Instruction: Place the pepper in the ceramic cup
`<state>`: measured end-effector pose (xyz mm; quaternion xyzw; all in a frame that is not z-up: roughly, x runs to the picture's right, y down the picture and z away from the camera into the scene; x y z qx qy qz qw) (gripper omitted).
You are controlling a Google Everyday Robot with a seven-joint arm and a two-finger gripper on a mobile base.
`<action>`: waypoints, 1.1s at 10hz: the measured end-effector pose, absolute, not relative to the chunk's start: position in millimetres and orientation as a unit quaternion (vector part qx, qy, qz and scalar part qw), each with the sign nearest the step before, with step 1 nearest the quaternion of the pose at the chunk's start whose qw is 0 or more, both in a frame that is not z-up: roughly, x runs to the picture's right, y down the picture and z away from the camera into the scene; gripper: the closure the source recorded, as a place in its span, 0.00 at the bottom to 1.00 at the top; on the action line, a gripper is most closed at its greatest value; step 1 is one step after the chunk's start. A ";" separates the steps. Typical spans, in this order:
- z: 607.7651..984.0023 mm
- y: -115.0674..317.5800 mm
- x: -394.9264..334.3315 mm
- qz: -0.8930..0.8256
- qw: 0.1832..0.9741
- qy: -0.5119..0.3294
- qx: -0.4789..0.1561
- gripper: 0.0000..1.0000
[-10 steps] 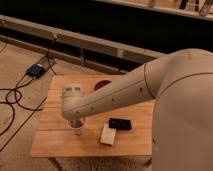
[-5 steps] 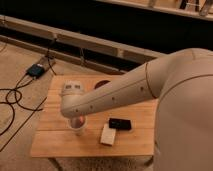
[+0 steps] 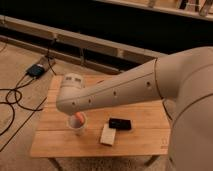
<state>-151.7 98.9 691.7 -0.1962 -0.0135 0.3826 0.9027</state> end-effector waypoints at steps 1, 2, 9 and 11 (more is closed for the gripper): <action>686.6 93.1 -147.1 0.369 0.909 -0.005 -0.195 1.00; 682.3 87.5 -142.3 0.350 0.917 0.008 -0.191 1.00; 670.7 73.6 -132.4 0.180 0.969 0.099 -0.139 1.00; 667.7 72.8 -131.9 0.148 0.974 0.115 -0.126 1.00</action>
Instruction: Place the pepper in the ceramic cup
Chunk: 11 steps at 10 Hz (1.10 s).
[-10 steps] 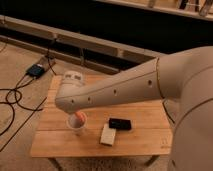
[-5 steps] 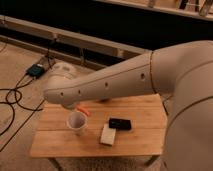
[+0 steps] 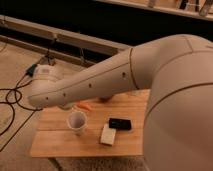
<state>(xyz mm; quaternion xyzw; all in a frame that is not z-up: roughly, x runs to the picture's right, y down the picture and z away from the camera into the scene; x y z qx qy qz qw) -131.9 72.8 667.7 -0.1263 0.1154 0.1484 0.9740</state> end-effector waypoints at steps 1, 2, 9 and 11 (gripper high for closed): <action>664.8 73.4 -130.1 0.122 0.977 0.129 -0.118 1.00; 663.1 74.0 -128.8 0.108 0.978 0.136 -0.115 1.00; 648.9 104.1 -121.4 -0.013 0.973 0.189 -0.130 1.00; 649.0 115.1 -117.9 -0.031 0.969 0.200 -0.144 1.00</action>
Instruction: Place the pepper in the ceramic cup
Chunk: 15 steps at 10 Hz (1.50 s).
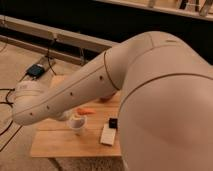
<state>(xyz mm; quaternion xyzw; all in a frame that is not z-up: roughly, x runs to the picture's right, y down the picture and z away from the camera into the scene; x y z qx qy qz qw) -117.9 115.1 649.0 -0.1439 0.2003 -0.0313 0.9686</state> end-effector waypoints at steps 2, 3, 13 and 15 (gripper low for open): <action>653.5 122.5 -111.0 -0.044 0.964 0.211 -0.154 1.00; 657.7 127.2 -107.0 -0.052 0.961 0.218 -0.161 1.00; 687.0 142.0 -95.7 -0.137 0.941 0.254 -0.177 1.00; 689.4 144.1 -98.3 -0.156 0.938 0.254 -0.176 1.00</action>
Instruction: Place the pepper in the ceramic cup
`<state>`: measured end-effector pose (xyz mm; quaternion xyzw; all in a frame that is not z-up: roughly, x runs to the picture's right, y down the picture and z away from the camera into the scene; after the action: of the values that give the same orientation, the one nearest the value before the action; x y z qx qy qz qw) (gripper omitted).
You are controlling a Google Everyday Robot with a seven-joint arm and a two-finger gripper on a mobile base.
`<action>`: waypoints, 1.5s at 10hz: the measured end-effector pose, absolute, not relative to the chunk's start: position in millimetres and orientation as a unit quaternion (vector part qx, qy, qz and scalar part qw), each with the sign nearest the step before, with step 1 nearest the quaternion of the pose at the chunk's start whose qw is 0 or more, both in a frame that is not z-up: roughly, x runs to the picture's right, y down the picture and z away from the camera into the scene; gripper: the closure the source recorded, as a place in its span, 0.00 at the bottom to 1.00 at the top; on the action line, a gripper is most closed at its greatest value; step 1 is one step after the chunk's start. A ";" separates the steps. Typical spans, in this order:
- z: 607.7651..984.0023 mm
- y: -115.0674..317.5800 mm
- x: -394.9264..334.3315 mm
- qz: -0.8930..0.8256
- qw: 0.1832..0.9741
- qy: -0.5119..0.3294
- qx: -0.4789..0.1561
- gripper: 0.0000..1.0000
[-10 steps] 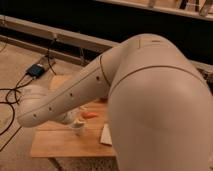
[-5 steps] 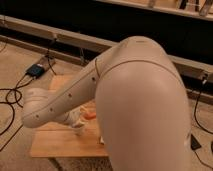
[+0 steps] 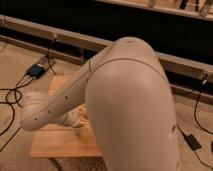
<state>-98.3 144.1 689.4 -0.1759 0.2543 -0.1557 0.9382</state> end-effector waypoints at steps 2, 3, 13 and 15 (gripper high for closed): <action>691.9 145.9 -103.8 -0.165 0.938 0.251 -0.174 1.00; 693.3 146.1 -108.3 -0.168 0.938 0.248 -0.173 1.00; 698.5 156.0 -125.0 -0.218 0.934 0.232 -0.160 0.51; 699.8 156.8 -127.3 -0.227 0.934 0.228 -0.157 0.32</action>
<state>-127.3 156.8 699.8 -0.1568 0.2283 -0.2272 0.9336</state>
